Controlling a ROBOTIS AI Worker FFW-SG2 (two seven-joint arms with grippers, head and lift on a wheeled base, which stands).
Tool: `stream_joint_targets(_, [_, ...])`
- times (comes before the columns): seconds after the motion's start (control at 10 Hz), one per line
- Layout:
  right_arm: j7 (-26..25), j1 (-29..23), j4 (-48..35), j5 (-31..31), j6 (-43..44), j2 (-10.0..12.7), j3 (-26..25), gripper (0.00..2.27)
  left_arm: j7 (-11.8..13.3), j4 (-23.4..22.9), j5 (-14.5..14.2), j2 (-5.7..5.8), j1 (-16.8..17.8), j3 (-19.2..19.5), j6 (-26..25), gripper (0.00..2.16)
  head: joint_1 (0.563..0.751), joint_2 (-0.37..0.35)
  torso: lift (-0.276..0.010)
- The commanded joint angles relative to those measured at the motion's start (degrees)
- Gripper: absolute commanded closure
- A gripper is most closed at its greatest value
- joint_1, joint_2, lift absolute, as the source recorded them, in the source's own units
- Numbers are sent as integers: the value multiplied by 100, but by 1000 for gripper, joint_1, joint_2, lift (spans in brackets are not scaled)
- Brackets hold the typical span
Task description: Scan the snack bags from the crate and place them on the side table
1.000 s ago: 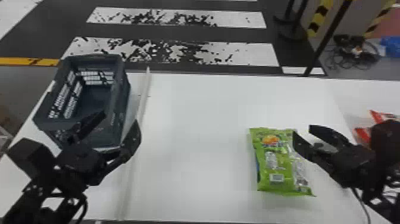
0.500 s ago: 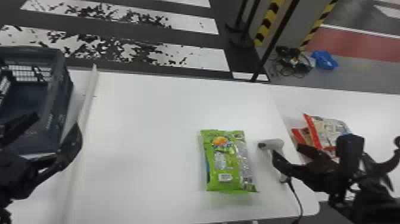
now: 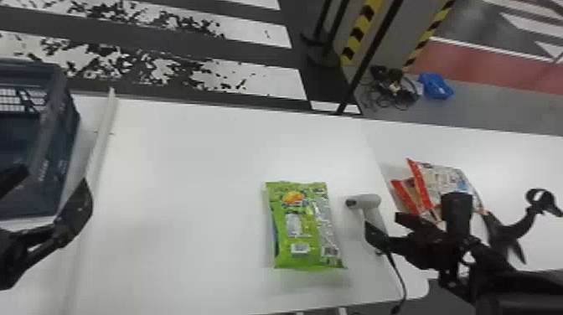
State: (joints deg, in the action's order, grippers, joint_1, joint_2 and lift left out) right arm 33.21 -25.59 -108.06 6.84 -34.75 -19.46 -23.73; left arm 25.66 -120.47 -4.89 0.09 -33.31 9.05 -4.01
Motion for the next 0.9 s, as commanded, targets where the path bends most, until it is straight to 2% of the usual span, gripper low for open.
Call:
stream_joint_targets(0.0, [19, 169, 277, -68, -55, -128, 149, 83, 1, 102, -12, -24, 26, 26, 36, 83, 695, -293, -94])
stream_joint_targets(0.3, [45, 608, 778, -253, -195, -260, 439, 90, 1, 164, -29, -24, 18, 61, 53, 83, 695, -285, -94])
stream_joint_targets(0.4, [45, 705, 875, -323, -195, -322, 527, 282, 1, 155, -38, -24, 0, 70, 89, 83, 695, -284, -94])
stream_joint_targets(0.5, [45, 793, 910, -446, -283, -322, 554, 728, 1, 155, -38, -24, -9, 70, 106, 83, 695, -283, -94])
stream_joint_targets(0.7, [-16, 863, 954, -596, -459, -357, 633, 1872, 9, 155, -47, -24, -35, 70, 141, 83, 695, -286, -94])
stream_joint_targets(0.8, [-25, 863, 954, -596, -459, -357, 624, 2047, 9, 155, -47, -24, -35, 70, 141, 83, 695, -291, -94])
